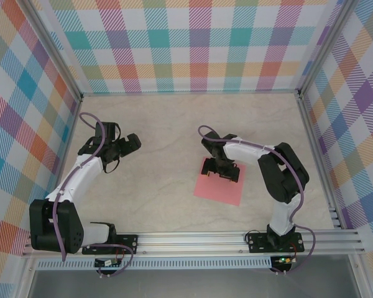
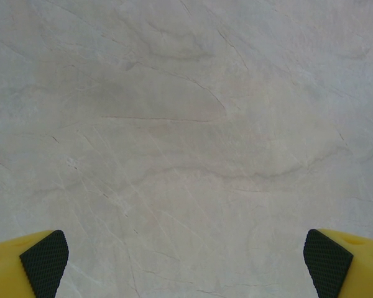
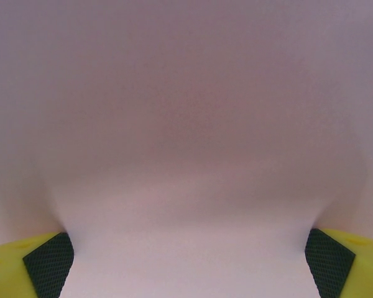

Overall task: Fold a paper plane with a square sheet of paper (pick it up from the middle)
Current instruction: Fold the square sheet of paper in half at the center of the table.

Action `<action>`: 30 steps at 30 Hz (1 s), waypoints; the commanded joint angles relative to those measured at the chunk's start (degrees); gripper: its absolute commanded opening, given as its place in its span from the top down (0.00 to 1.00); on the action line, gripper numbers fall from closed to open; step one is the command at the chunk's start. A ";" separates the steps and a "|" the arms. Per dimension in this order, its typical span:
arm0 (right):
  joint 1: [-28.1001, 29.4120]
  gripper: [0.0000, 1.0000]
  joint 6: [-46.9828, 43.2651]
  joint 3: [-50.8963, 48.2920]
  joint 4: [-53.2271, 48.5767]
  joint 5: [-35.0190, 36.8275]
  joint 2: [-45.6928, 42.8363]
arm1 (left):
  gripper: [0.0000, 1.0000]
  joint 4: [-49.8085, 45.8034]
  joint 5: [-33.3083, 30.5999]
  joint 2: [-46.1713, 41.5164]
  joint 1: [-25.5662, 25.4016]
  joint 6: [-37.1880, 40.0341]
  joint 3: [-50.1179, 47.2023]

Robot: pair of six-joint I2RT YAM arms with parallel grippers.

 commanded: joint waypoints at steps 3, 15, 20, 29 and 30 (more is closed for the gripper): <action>-0.29 0.00 1.63 -4.28 1.70 -2.04 4.31 | 0.00 -1.93 -0.45 0.69 -0.81 -0.64 2.02; -0.92 0.12 0.95 -6.33 3.11 -1.82 3.67 | 0.00 -2.45 -0.62 1.48 -0.88 -0.61 2.31; -0.91 0.13 0.33 -6.09 3.31 -0.88 1.56 | 0.00 -2.75 -0.45 1.80 -0.87 -0.64 2.63; 0.14 0.00 -1.01 -2.26 -3.82 3.23 -6.45 | 0.00 -3.29 -0.01 2.27 -1.13 -0.61 3.15; 0.14 0.00 -0.49 -2.77 -4.03 2.71 -6.92 | 0.00 -3.28 0.00 2.43 -1.20 -0.66 3.16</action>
